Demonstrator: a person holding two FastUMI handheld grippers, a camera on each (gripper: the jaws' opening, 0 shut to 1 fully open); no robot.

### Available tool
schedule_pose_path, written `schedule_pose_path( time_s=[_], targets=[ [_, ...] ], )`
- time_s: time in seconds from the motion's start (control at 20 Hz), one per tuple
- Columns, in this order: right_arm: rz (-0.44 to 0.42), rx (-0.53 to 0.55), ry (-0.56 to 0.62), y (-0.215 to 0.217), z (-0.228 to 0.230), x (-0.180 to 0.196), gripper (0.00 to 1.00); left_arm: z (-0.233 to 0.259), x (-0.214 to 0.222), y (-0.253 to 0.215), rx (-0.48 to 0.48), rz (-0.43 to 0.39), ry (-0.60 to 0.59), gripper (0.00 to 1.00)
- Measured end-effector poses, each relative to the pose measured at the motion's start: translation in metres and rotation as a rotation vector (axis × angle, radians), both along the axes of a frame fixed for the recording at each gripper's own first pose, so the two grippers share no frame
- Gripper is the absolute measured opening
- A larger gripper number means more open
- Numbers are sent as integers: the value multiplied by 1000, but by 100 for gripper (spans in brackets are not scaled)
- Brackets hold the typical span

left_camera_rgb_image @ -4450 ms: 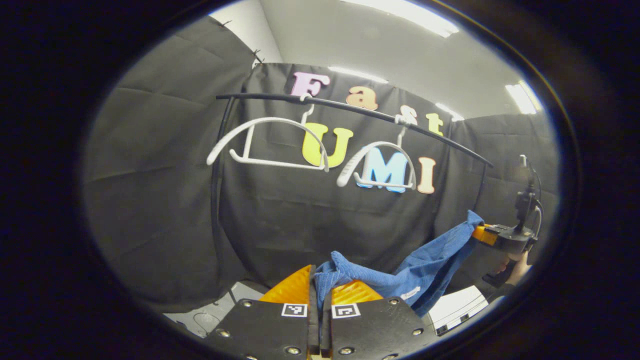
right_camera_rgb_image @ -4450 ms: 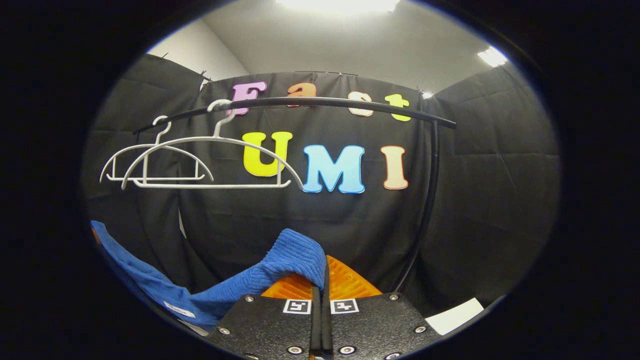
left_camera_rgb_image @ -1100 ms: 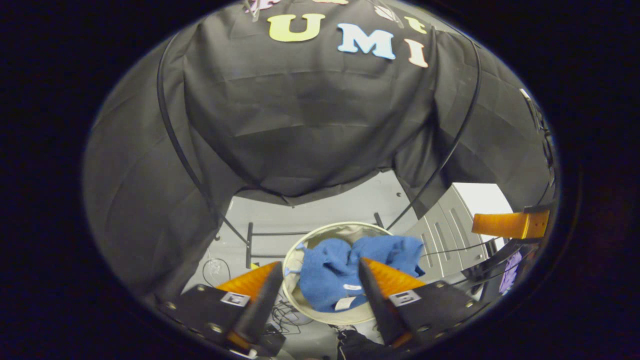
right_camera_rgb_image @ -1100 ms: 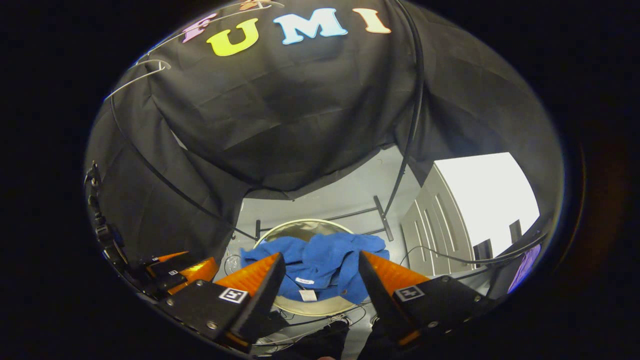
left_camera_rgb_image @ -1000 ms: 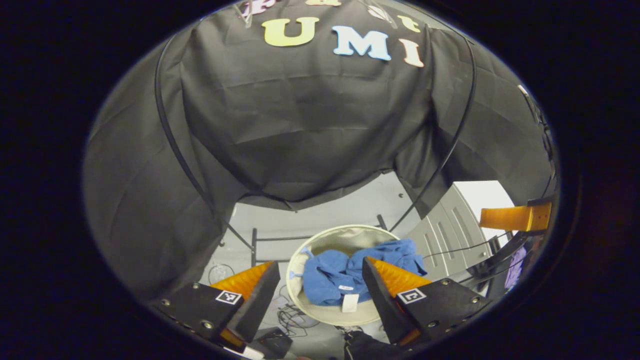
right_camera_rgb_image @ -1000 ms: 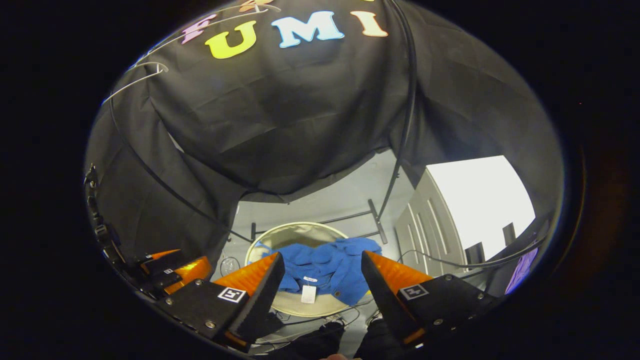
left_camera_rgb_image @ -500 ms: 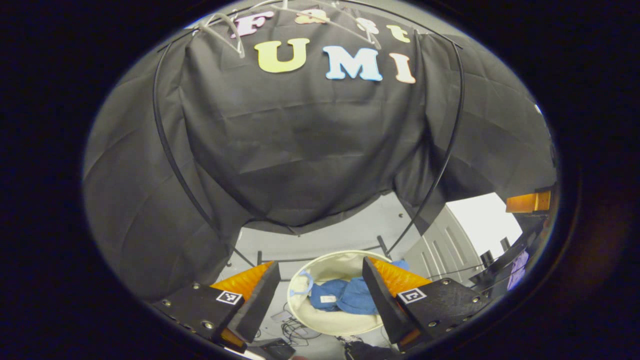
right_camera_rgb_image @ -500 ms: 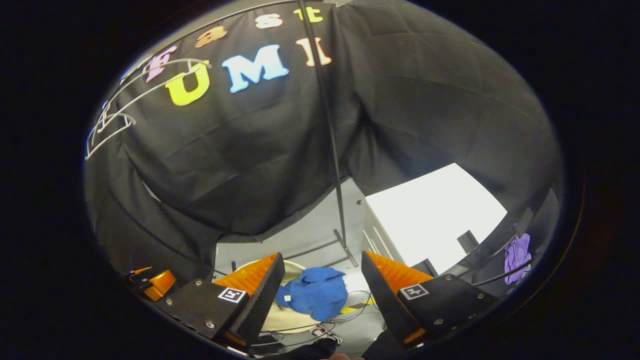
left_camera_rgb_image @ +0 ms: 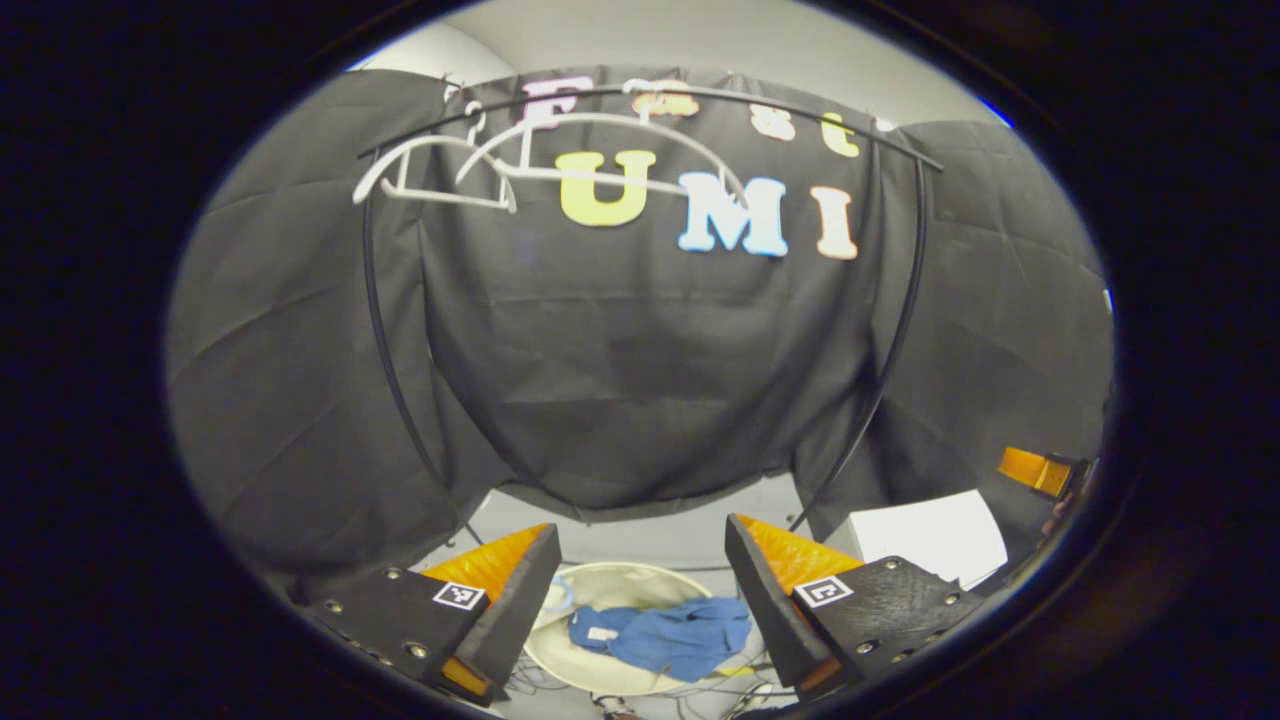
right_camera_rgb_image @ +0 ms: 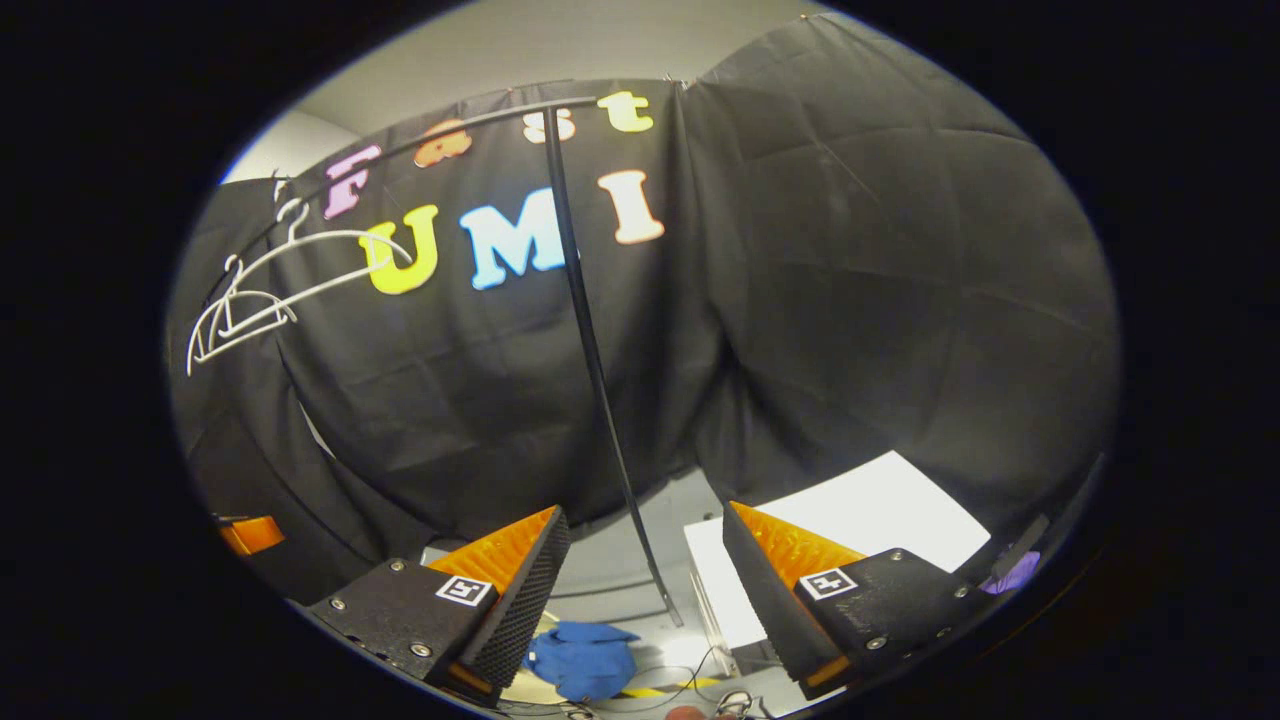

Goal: Grasp the clothes on the hanger with both hands and then place them into the laundry hamper below.

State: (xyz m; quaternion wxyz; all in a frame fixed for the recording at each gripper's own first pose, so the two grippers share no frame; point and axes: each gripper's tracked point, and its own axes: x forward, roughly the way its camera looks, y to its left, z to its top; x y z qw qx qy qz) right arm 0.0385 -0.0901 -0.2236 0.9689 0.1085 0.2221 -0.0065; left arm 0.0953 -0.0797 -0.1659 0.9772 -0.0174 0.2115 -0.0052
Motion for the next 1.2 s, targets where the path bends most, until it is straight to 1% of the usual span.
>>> schedule_pose_path(
  time_s=[0.05,0.15,0.2,0.25,0.3,0.45,0.55,0.65,0.8,0.9,1.0,1.05,1.1,1.15,1.2],
  targets=[
    [6,-9,9,-12,2,1,96,17,-2,-6,12,23,-29,96],
    [13,-29,15,-31,10,0,95,46,-17,-21,14,71,-78,96],
    [7,-36,1,-38,19,3,96,59,-26,-29,1,82,-99,96],
    [4,-39,-28,-42,31,5,92,72,-36,-37,-12,88,-118,96],
    [3,-42,-61,-42,44,8,96,85,-42,-43,-20,97,-136,96],
    [28,-75,-122,-34,67,10,95,125,-56,-37,-9,104,-199,96],
    [46,-101,-158,-23,87,10,95,159,-64,-20,25,106,-257,96],
    [43,-115,-224,-12,116,12,96,181,-65,-4,39,115,-324,96],
    [20,-116,-323,6,156,5,96,191,-75,22,31,124,-372,96],
    [41,-88,-378,27,175,-3,95,192,-77,36,-3,127,-419,96],
    [75,-66,-428,44,185,-10,95,182,-78,46,-49,116,-447,96],
    [73,-67,-445,46,187,-12,95,176,-80,52,-63,107,-458,96],
    [65,-70,-457,48,187,-13,91,172,-81,57,-72,103,-466,96],
    [62,-73,-454,51,187,-14,91,169,-84,62,-78,102,-470,96],
    [67,-72,-444,56,184,-18,95,168,-87,67,-83,102,-475,96]
  ],
)
